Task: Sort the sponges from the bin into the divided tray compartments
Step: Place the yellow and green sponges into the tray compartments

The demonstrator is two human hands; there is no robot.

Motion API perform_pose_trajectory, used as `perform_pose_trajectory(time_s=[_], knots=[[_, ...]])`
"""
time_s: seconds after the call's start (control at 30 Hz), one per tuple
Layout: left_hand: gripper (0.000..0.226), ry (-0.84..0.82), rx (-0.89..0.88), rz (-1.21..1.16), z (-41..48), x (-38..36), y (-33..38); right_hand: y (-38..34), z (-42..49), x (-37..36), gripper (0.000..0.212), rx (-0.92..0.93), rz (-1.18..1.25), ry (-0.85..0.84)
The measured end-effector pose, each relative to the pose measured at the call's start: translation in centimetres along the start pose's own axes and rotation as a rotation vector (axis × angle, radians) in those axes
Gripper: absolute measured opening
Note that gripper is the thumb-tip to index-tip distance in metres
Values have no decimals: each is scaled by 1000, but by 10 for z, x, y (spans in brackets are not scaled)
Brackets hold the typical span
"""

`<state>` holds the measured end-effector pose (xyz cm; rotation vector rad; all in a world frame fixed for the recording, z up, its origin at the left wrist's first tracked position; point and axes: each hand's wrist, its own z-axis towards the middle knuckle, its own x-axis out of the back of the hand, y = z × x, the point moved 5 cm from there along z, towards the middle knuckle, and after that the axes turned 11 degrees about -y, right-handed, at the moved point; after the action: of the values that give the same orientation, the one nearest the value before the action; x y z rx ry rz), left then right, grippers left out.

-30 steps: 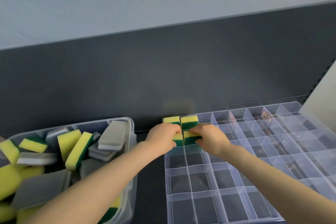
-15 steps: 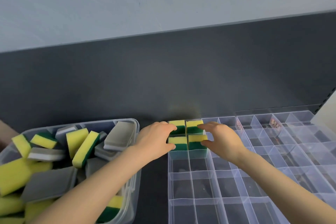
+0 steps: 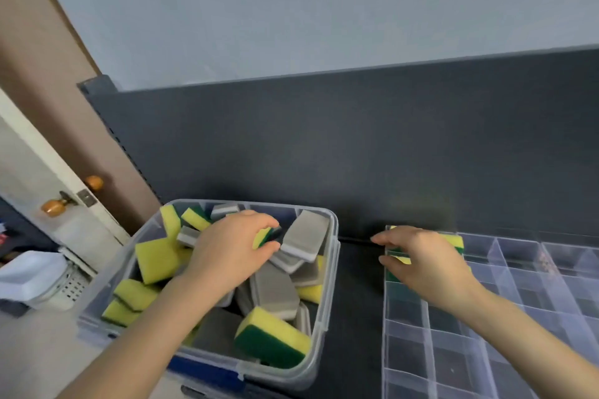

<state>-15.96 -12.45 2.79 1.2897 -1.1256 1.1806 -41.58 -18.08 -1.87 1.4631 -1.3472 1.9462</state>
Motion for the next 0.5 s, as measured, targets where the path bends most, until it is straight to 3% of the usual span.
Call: perform_pose_trajectory(time_s=[0.13,0.5], knots=[[35,-11,74,25,-8,3,-48,-31,14,-8,34,34,-31,6],[33,8,37,-29,-3,8,-151,-109,52,-34,31,11,-80,26]])
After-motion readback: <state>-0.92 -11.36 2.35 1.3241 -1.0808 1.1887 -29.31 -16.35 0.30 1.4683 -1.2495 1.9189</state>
